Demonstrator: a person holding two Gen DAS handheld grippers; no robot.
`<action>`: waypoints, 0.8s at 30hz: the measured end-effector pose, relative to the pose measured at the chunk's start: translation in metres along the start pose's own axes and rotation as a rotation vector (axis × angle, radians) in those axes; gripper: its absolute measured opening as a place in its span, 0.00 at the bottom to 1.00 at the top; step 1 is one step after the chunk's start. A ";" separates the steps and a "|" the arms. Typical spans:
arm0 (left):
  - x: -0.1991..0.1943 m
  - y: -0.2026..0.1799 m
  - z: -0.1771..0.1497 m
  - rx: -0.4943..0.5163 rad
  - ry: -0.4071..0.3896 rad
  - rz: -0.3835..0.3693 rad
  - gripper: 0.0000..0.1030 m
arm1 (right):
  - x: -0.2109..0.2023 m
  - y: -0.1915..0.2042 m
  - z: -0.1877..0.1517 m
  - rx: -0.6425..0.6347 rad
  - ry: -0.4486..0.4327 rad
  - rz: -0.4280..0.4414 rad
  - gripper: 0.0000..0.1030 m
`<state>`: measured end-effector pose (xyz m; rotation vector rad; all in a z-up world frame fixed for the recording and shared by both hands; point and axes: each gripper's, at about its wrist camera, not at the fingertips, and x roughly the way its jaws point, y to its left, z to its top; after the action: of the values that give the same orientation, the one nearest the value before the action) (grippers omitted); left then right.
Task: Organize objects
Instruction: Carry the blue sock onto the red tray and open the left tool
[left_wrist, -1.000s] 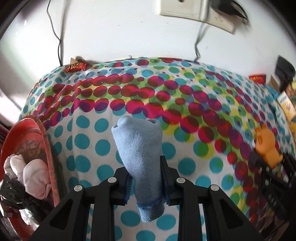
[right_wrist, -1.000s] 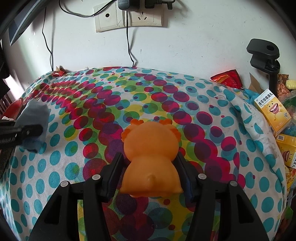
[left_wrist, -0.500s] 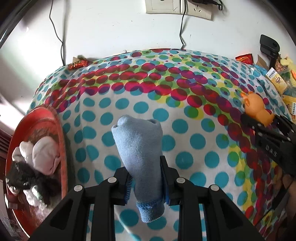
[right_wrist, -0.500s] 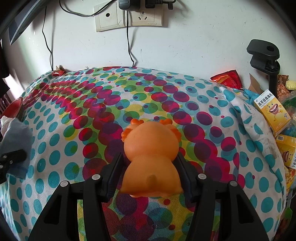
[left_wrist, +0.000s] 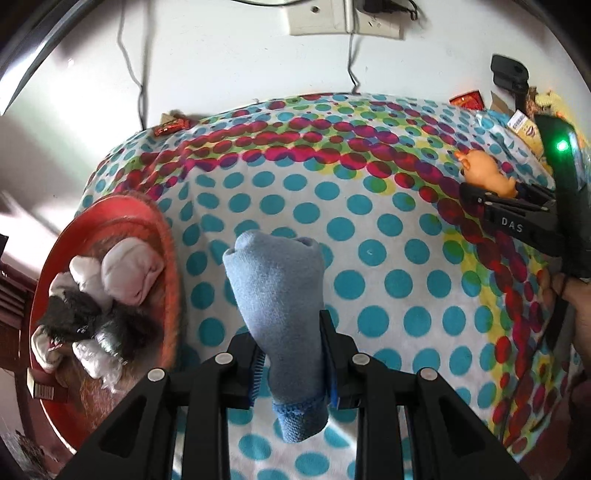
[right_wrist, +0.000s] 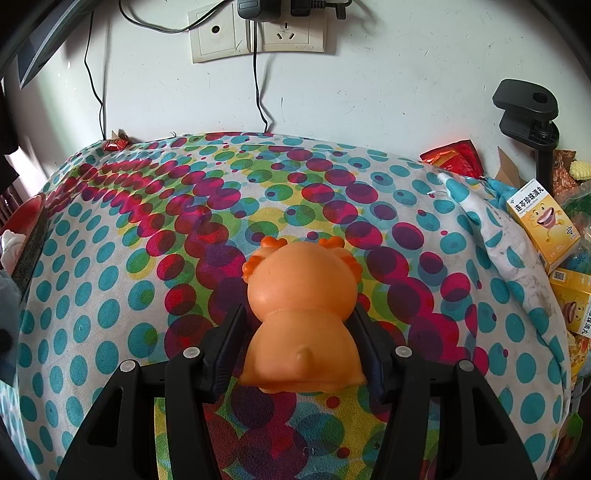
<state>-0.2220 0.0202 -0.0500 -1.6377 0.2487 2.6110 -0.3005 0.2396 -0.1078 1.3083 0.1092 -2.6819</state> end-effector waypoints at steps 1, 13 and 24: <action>-0.005 0.004 -0.001 0.000 -0.007 0.006 0.26 | 0.000 0.000 0.000 0.000 0.000 0.000 0.54; -0.046 0.073 -0.011 -0.088 -0.037 0.073 0.26 | 0.000 0.000 0.000 0.000 0.000 0.000 0.54; -0.040 0.158 -0.029 -0.257 -0.004 0.161 0.26 | 0.000 0.000 0.000 0.000 0.001 -0.001 0.54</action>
<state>-0.1982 -0.1385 -0.0093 -1.7551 0.0471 2.8689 -0.3004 0.2394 -0.1073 1.3098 0.1104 -2.6824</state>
